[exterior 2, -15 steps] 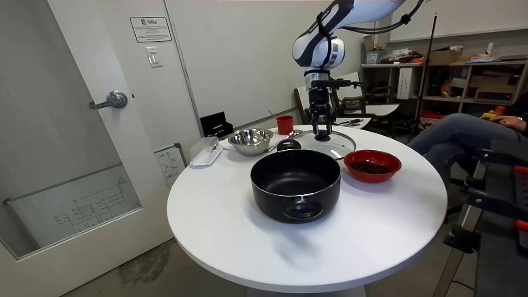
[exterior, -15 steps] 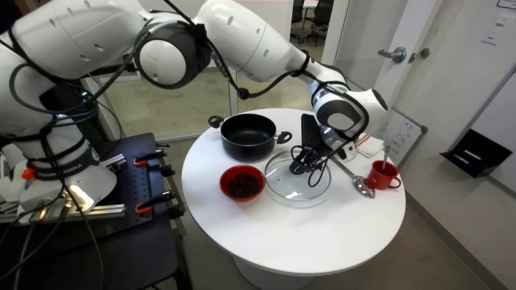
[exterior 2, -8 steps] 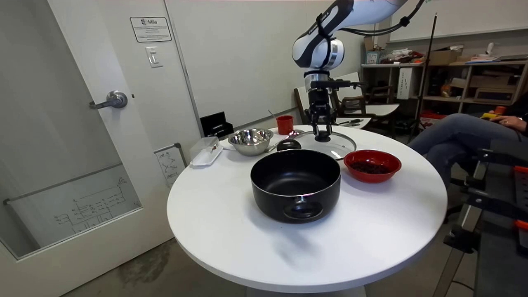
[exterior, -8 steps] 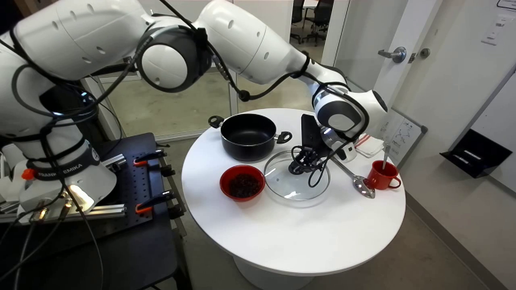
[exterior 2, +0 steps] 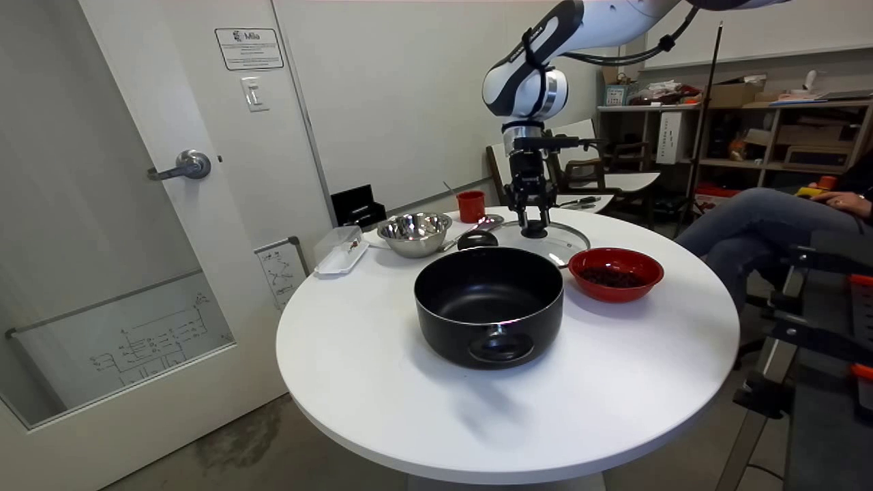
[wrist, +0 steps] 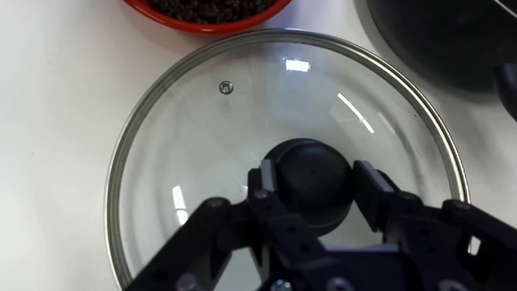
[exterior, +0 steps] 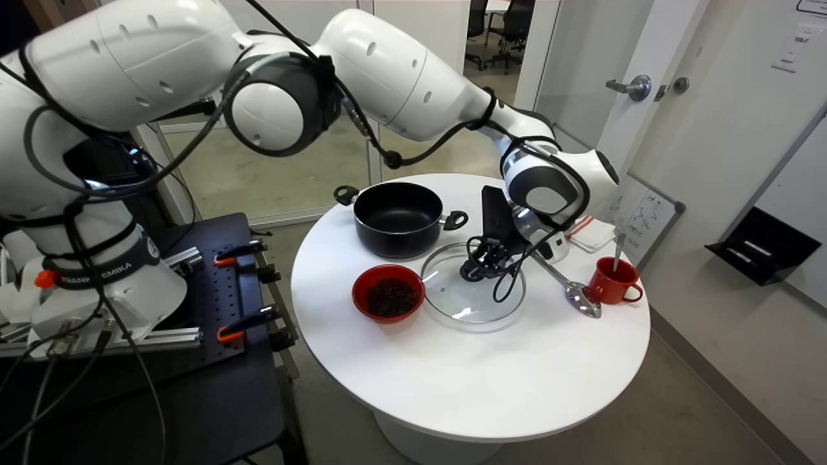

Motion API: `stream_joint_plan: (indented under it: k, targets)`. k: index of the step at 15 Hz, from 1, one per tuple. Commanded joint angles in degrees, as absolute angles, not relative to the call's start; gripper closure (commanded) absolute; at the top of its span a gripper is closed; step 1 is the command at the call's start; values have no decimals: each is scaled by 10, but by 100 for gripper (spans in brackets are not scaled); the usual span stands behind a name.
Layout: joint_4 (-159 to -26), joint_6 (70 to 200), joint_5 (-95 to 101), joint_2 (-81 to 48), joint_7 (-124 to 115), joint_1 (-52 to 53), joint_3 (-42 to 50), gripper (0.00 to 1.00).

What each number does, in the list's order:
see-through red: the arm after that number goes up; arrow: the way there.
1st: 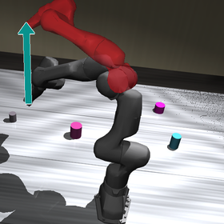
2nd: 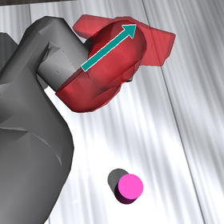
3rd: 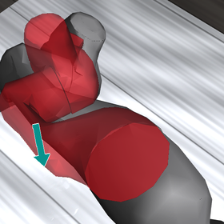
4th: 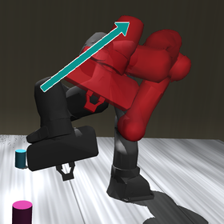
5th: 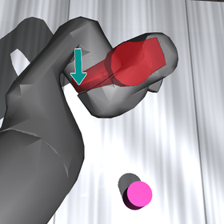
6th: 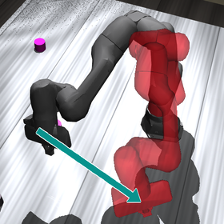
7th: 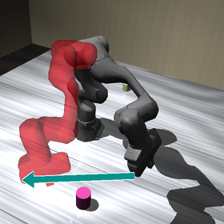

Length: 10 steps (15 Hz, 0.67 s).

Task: Pick up the lid from the pot and put it on the table, then pick up the red bowl and pour it's contents in the pot and pick up the lid and put it back on the pot

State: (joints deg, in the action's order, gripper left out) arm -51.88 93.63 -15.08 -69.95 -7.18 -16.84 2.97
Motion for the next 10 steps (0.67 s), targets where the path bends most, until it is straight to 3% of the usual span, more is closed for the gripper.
stream_joint_plan:
  k: [1, 10]
  targets:
    - [-481, 906, -154, -713, -85, -169, 26, 75]
    - [-477, 899, -153, -721, -91, -168, 27, 75]
